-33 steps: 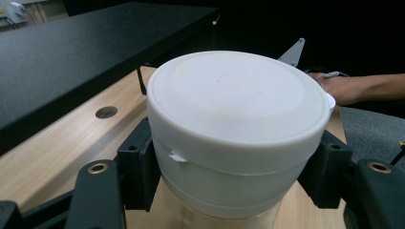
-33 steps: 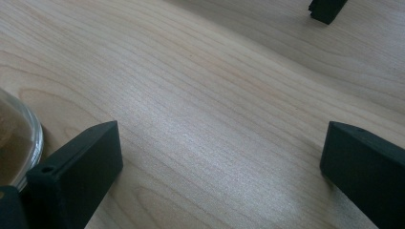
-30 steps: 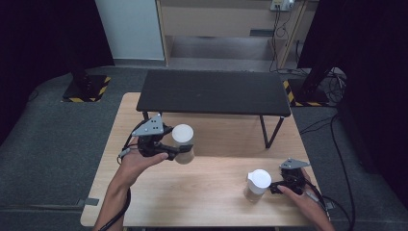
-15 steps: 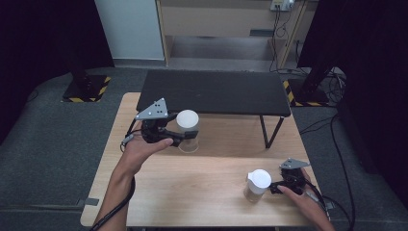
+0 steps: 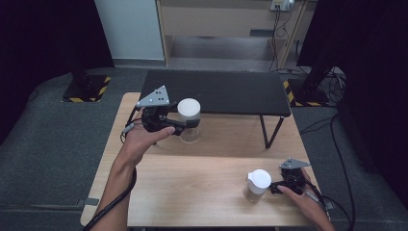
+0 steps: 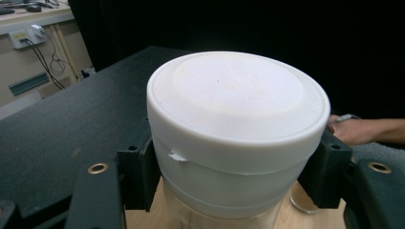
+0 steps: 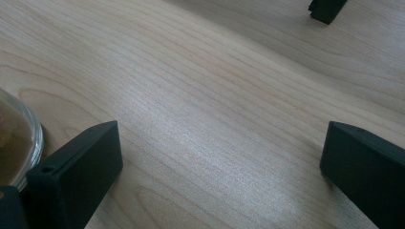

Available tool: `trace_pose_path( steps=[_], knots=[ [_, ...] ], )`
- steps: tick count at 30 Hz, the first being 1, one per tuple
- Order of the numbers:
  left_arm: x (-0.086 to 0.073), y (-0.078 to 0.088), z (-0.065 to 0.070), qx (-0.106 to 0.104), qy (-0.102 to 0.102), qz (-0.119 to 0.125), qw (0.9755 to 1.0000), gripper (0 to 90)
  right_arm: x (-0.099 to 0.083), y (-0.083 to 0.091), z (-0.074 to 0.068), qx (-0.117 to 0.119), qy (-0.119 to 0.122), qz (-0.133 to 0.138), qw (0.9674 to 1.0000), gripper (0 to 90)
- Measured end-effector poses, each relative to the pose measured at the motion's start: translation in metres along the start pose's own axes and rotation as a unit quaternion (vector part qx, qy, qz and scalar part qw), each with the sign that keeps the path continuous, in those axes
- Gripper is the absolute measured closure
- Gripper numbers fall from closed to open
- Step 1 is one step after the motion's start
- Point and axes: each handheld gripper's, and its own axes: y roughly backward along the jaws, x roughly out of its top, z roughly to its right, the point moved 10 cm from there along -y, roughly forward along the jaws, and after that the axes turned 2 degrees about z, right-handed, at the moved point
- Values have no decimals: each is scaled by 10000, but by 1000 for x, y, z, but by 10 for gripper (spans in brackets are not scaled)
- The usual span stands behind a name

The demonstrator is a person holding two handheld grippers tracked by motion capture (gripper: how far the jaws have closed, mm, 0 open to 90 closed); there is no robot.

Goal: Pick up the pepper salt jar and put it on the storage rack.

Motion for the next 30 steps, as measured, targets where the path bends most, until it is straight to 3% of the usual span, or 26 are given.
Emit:
trace_pose_path(
  steps=[20, 30],
  knots=[
    [44, -13, -29, 158, 23, -26, 9999, 330, 0, 0, 0, 1, 8, 9, 10000, 14],
    [53, -22, -50, 209, 150, 180, 9995, 330, 0, 0, 0, 6, 15, 12, 10000, 14]
  ],
)
